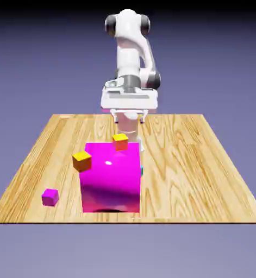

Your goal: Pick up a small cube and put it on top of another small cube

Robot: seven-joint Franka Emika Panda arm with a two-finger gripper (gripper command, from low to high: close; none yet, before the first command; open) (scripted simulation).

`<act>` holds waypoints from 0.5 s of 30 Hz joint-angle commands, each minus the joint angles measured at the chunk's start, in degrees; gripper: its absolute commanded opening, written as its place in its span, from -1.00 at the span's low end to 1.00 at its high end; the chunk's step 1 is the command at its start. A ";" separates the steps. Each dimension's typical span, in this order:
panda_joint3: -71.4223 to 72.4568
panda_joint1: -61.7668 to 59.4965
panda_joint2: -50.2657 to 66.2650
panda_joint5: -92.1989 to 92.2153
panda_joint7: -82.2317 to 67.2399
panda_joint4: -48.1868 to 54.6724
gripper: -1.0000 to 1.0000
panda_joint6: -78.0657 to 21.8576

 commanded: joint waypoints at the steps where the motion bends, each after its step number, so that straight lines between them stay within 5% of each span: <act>1: -0.01 0.51 -0.37 0.86 -2.50 1.32 0.00 -0.05; 15: -21.69 3.88 7.95 3.02 -37.38 4.77 0.00 -8.77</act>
